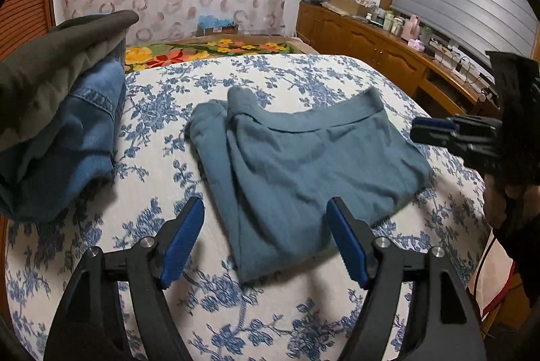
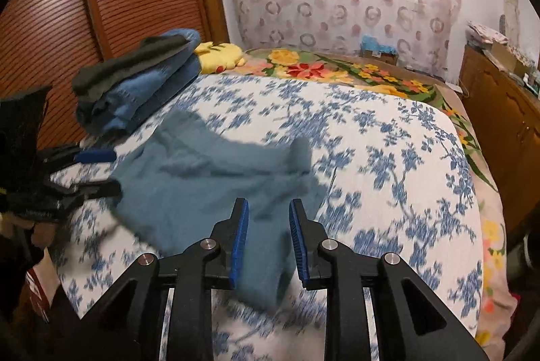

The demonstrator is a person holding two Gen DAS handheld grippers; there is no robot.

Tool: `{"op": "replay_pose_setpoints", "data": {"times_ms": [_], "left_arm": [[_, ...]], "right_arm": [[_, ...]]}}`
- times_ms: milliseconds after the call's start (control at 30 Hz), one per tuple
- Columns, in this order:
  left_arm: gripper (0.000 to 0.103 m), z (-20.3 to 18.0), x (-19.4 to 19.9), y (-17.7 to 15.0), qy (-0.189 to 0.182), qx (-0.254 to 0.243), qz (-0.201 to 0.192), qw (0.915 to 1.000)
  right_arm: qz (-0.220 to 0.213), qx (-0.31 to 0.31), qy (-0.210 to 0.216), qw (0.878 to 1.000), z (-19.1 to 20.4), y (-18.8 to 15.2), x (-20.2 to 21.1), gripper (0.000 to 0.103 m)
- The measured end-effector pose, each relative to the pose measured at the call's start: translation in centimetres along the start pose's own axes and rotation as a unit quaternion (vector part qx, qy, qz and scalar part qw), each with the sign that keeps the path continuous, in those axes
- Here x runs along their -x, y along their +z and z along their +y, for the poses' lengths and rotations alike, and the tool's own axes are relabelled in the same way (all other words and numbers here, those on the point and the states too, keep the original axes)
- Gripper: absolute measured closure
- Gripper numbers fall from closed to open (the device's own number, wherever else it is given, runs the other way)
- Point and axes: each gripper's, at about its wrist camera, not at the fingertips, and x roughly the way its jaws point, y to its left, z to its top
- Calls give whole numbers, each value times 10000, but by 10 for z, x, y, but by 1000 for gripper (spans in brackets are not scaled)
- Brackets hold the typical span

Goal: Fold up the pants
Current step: 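Move both tools to the edge of the folded shorts, then pinch the shorts edge with both tools, then open them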

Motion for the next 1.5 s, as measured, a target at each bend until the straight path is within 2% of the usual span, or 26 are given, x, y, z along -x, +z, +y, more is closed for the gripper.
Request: {"op": "replay_pose_setpoints", "data": {"times_ms": [233,433,667,1000,1100,1267,1333,1400,1500], "left_arm": [[29,-10,5,-6,-12,-109,-19,9999],[42,-12,13,-15,-60,-99,-57,9999],[60,5,20,-24,114,164,-159,9997],[62,3,8,-26,70,106,31,9999],[70,4,5,-27,49,110,87,9999],[92,0,6,-27,-77,39,28,10000],[98,-3,8,-27,-110,23,-30,9999],[99,-4,13,-26,-105,29,-136,9998],[99,-4,21,-25,-166,67,-229,9996]], "right_arm": [[57,-47,48,10000,7,-14,14,77],[105,-52,-135,9998,6,-21,16,77],[191,-129,-203,9995,2,-27,16,77],[376,-167,-18,9992,6,-31,8,76],[492,-188,-81,9986,6,-32,3,76],[540,-262,-87,9982,6,-31,-3,76],[536,-263,-80,9982,7,-30,-3,76],[534,-214,-79,9983,8,-31,-3,77],[499,-116,16,9987,11,-33,0,90]]}}
